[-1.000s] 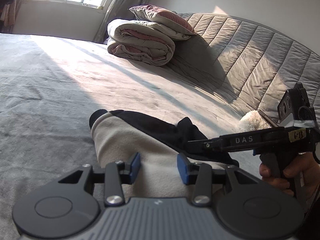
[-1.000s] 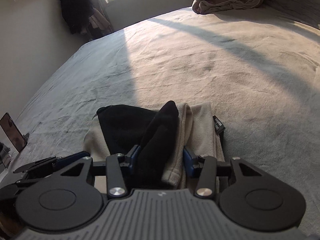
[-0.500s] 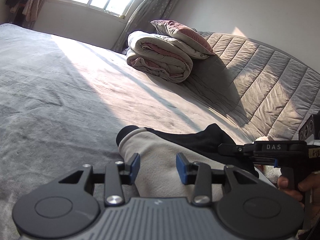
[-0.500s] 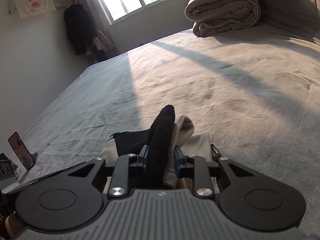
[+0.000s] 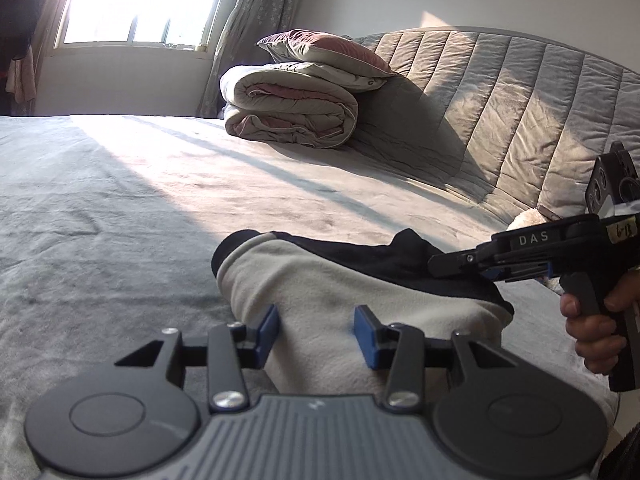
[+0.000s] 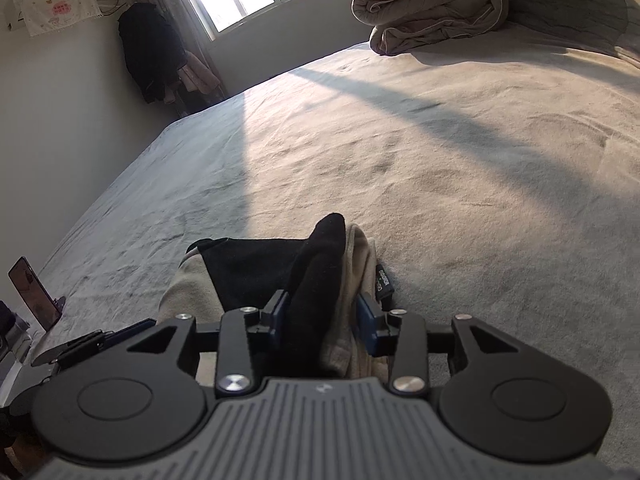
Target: Fold clothes
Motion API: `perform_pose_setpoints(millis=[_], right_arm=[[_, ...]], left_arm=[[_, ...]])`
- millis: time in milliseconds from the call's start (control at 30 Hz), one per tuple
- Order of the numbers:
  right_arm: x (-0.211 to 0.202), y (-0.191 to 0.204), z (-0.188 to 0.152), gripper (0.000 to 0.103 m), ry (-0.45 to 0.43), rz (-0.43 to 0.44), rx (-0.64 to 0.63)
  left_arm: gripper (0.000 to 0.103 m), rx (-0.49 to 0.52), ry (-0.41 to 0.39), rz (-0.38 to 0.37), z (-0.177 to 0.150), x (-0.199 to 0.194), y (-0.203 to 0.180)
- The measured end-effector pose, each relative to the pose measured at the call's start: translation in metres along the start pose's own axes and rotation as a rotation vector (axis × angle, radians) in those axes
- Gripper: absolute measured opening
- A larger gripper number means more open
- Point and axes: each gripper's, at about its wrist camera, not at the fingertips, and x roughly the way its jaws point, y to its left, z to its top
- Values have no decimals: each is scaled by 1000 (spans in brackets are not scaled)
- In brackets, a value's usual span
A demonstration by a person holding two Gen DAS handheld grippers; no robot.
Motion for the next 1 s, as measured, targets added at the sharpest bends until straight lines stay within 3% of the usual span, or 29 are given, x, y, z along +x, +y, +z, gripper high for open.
perform_pose_setpoints(millis=[167, 267, 367, 467, 500, 567, 700, 867, 1000], right_arm=[[-23, 30, 1, 43, -166, -79, -183], [-18, 55, -8, 39, -211, -107, -331], [4, 65, -17, 20, -197, -128, -418], [24, 60, -24, 15, -183, -207, -455], [27, 53, -25, 6, -173, -240, -439], [33, 34, -27, 3, -140, -285, -370], [35, 33, -33, 3, -143, -337, -401], [26, 36, -31, 5, -192, -304, -365], [11, 42, -23, 19, -231, -260, -319]], left_arm=[[37, -32, -29, -18, 9, -5, 4], [37, -38, -26, -39, 9, -5, 3], [37, 35, -20, -17, 1, -1, -7], [36, 109, -20, -3, -6, 0, -16], [36, 121, -19, -5, -8, 0, -17], [36, 143, -15, -11, -10, 0, -19], [37, 130, -5, -30, -6, 0, -15], [37, 88, -12, -37, 3, -4, -9], [37, 61, -38, -32, 7, -7, -8]])
